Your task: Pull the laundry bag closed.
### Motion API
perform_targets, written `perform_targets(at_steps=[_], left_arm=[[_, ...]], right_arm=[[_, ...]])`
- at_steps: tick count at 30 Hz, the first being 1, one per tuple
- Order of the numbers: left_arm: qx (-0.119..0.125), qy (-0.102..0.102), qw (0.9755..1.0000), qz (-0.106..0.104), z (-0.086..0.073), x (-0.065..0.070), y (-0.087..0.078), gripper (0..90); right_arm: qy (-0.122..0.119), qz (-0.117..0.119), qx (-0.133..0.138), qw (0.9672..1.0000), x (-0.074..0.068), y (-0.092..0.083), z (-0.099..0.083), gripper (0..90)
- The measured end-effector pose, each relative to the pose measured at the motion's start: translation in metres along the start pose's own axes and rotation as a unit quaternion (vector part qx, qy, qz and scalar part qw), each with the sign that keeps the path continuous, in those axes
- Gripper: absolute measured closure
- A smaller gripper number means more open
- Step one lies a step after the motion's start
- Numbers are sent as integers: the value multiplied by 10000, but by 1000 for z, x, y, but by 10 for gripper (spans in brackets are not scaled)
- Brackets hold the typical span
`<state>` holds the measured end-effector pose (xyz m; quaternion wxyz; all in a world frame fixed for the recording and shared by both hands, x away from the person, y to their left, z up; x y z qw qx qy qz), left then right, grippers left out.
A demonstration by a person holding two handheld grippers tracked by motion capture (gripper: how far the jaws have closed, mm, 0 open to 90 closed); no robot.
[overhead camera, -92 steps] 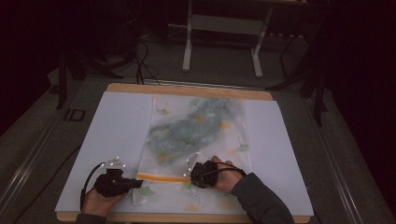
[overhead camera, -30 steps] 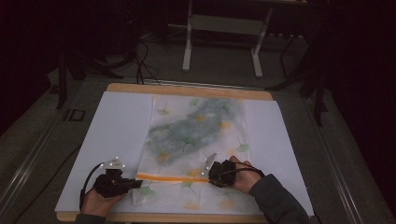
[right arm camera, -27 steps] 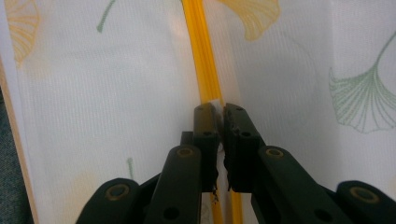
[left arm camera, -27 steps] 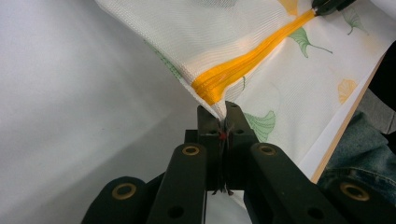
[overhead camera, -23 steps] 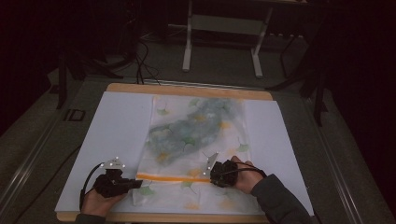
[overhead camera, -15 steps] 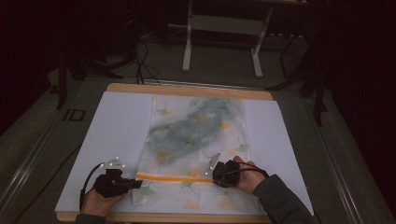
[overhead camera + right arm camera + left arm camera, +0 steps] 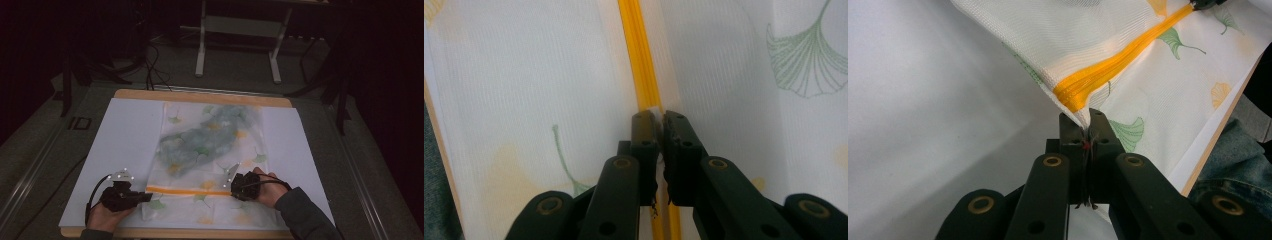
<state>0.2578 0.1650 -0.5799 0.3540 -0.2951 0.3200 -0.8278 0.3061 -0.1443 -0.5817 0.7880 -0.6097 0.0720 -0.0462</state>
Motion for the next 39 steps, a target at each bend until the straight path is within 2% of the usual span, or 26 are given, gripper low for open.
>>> perform_targets(at_steps=[9,39], left_arm=[[-13,4,10000,-2,0,0,0,882],[-10,2,10000,-15,0,0,0,882]], right_arm=[[54,-1,-11,10000,2,-3,-10,843],[102,12,32,9999,2,-6,-20,843]])
Point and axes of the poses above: each handheld gripper's, and its own axes: y roughly forward along the jaws, z roughly out of its top, x roughly to its right, the point moved 8 cm from there along y, roughly forward along the jaws, and after that the axes turned 8 degrees about z, right-handed, at the moved point
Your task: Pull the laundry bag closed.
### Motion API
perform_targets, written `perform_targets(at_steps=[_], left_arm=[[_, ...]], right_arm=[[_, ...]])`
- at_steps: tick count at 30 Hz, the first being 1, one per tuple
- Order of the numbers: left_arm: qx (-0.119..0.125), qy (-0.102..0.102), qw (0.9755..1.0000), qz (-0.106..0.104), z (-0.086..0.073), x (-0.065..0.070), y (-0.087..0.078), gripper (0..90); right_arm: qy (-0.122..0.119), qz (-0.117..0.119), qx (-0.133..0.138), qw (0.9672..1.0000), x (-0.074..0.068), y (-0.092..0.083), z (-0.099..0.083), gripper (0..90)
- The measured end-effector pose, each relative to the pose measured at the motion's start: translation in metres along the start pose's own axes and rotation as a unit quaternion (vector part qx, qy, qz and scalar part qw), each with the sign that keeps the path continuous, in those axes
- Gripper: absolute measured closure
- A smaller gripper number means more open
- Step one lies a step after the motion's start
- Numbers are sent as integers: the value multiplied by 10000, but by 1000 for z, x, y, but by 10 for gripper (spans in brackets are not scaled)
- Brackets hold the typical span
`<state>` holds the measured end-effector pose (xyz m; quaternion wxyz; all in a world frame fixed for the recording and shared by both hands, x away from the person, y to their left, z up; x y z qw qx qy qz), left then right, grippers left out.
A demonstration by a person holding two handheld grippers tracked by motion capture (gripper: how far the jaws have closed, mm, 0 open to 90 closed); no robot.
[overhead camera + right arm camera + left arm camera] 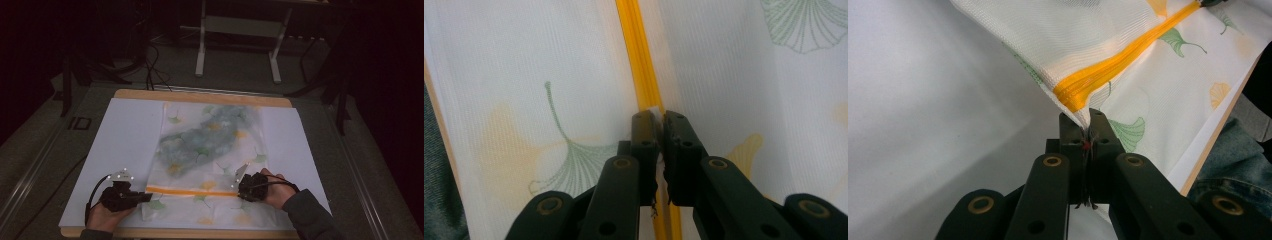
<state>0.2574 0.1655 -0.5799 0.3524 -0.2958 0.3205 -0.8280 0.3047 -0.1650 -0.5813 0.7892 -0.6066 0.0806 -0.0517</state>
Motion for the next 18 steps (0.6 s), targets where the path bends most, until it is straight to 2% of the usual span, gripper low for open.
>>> perform_targets(at_steps=[18], left_arm=[[-14,-9,10000,0,-1,0,0,882]], right_arm=[[82,-10,67,9999,3,-3,-11,843]])
Point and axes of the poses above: each handheld gripper's, and its own axes: y roughly forward along the jaws, z roughly out of its top, x roughly to its right, the point moved 8 cm from there along y, roughly forward along the jaws, and after that the axes turned 8 degrees about z, right-handed, at the moved point
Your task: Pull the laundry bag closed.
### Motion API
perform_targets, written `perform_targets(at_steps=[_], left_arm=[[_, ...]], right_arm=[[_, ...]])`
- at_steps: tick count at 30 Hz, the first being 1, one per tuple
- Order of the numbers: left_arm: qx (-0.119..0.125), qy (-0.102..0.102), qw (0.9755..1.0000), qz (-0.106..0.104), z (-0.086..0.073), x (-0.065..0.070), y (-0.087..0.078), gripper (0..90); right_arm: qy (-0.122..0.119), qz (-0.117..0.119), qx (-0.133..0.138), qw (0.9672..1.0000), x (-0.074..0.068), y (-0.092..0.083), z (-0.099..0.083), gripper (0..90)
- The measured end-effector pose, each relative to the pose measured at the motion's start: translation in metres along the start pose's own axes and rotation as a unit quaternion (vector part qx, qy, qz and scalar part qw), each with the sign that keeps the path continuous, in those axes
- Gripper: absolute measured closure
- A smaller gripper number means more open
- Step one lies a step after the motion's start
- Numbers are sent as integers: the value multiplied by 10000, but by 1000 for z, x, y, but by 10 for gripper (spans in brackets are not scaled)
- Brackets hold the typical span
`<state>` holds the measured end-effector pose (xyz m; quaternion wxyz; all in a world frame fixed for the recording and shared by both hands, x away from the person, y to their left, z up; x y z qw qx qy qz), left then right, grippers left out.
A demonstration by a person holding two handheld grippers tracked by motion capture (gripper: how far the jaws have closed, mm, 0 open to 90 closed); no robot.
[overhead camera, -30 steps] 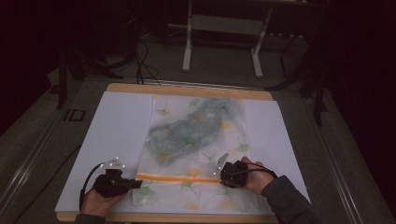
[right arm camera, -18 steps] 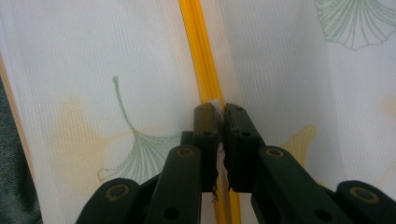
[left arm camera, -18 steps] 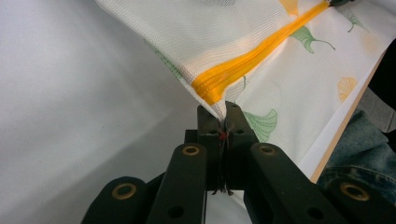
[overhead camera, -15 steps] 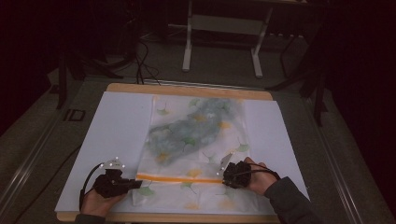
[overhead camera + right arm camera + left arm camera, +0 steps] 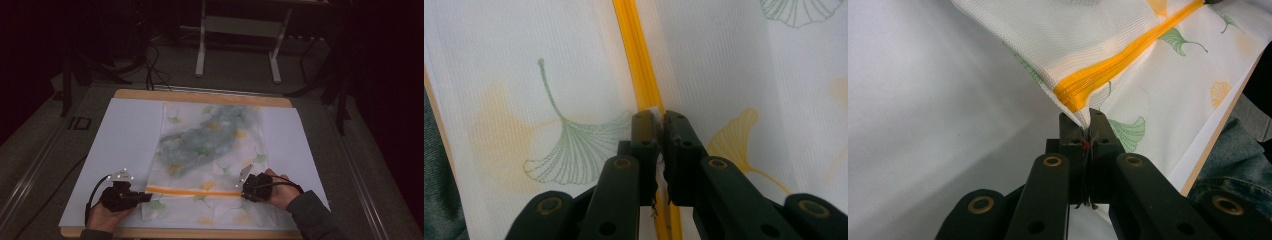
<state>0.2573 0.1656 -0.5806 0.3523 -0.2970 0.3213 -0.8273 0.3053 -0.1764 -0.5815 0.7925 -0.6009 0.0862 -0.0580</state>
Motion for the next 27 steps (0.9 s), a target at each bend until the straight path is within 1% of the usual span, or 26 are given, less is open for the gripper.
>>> perform_targets(at_steps=[13,27], left_arm=[[0,-2,10000,6,0,0,0,882],[-6,7,10000,8,0,0,0,882]], right_arm=[[99,8,51,9999,1,-2,-7,842],[211,-17,66,9998,4,-6,-20,843]])
Point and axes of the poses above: each handheld gripper's, and its own axes: y roughly forward along the jaws, z roughly out of its top, x roughly to its right, the point moved 8 cm from there along y, roughly forward along the jaws, and after that the axes turned 8 degrees about z, right-handed, at the moved point
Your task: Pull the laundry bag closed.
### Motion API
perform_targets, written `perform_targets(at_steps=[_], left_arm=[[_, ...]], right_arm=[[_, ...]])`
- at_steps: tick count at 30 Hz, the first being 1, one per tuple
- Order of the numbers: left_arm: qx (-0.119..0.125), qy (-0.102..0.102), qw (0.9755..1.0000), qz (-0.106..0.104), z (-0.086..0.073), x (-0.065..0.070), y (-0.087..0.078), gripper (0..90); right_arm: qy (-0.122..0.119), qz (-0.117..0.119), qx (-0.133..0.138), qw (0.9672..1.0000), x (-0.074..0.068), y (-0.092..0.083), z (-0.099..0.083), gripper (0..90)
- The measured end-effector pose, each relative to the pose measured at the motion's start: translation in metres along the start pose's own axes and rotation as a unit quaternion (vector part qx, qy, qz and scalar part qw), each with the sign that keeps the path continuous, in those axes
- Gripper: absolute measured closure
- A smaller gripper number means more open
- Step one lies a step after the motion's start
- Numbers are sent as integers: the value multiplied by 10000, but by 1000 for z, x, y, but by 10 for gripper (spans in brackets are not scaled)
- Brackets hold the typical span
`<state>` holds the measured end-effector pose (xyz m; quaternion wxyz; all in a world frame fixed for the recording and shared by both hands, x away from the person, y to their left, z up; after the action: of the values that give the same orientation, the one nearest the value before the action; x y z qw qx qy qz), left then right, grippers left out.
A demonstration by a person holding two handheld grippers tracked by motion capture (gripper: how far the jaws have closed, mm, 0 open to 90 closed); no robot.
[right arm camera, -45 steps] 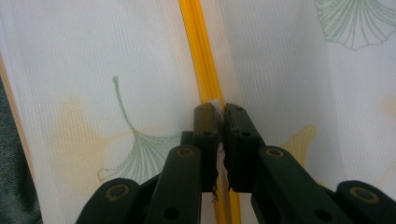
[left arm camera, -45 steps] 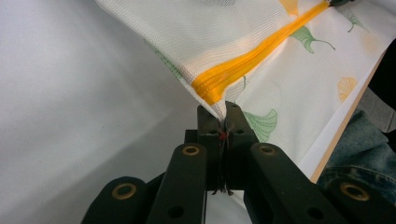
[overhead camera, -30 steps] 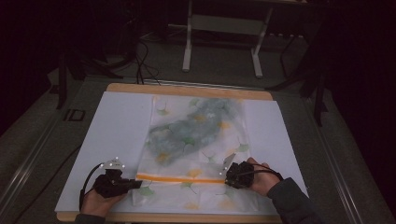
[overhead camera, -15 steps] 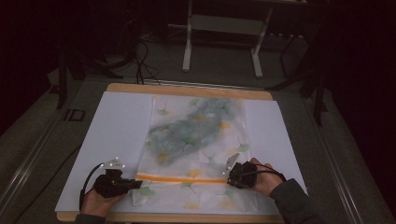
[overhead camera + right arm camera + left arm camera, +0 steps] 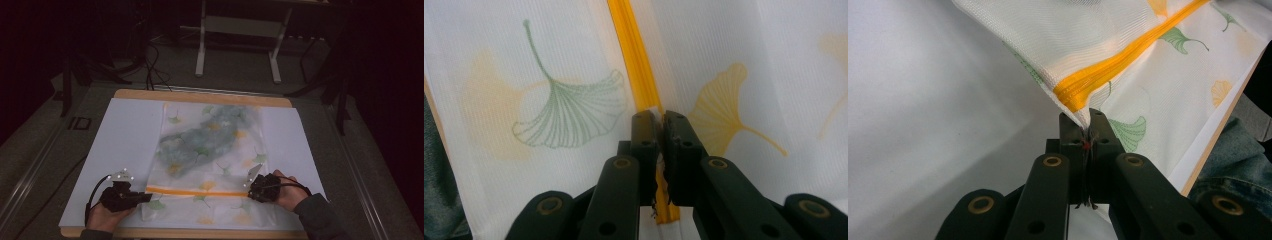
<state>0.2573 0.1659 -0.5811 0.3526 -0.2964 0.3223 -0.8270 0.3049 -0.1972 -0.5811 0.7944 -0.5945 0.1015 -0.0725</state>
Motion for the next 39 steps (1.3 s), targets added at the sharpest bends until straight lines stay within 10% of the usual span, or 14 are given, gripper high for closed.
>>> perform_targets(at_steps=[39], left_arm=[[-51,-9,10000,-30,-2,0,2,882]], right_arm=[[329,0,-24,9995,8,-13,-34,843]])
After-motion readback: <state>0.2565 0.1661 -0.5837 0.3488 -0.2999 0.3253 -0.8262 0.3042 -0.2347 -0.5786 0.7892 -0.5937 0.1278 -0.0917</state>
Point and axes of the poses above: each handheld gripper's, and its own axes: y roughly forward along the jaws, z roughly out of its top, x roughly to its right, the point moved 8 cm from there along y, roughly forward along the jaws, and after that the axes turned 8 degrees about z, right-handed, at the moved point
